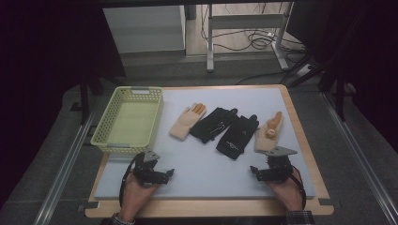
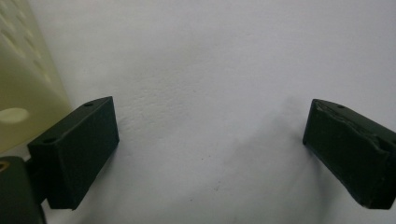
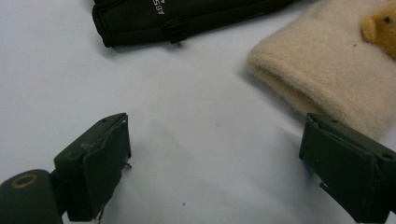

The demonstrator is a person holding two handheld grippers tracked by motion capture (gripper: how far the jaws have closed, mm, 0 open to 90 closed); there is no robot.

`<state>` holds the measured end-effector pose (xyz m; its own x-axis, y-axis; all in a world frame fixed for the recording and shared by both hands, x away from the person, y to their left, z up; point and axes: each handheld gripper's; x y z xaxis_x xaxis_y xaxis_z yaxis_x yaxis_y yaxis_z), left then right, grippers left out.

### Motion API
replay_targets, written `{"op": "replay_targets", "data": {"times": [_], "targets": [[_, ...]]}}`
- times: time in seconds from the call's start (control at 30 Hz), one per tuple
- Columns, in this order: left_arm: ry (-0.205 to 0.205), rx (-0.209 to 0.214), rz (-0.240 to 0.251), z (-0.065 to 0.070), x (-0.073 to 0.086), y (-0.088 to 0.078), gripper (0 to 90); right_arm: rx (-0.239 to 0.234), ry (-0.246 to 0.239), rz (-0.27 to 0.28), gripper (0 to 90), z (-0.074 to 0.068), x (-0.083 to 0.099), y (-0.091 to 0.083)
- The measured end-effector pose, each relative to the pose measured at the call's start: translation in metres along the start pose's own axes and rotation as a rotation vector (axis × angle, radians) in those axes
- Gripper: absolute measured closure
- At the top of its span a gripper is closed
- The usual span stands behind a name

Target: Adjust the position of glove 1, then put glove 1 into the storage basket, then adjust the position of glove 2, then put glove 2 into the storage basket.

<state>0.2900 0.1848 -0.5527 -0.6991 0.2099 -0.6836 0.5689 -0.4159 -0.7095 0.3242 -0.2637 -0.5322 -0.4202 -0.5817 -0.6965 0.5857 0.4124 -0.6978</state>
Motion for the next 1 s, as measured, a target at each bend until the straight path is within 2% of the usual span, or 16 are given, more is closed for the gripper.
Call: {"op": "replay_targets", "data": {"times": [0.57,0.77,0.83,1.0], "targets": [[0.004,0.002,-0.002,-0.001,0.000,0.000,4.0,0.006,0.010,0.000,8.9,-0.001,0.000,-0.001],[0.004,0.001,-0.001,0.000,0.000,0.000,4.1,0.011,0.044,0.002,11.1,-0.001,-0.001,-0.002],[0.004,0.001,0.000,0.000,0.000,0.000,4.1,-0.011,0.070,0.012,12.5,0.000,-0.003,-0.003],[0.004,0.001,0.000,0.000,0.000,0.000,4.1,-0.031,0.079,0.013,12.6,-0.001,-0.010,-0.004]]}}
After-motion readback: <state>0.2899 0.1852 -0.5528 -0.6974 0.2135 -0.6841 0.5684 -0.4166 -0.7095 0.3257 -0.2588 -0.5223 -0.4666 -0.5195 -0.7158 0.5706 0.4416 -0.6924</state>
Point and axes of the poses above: each handheld gripper's, and its own axes: y roughly forward along the jaws, x roughly out of its underside, z roughly to its right, and after that the axes turned 10 degrees about -y, right-handed
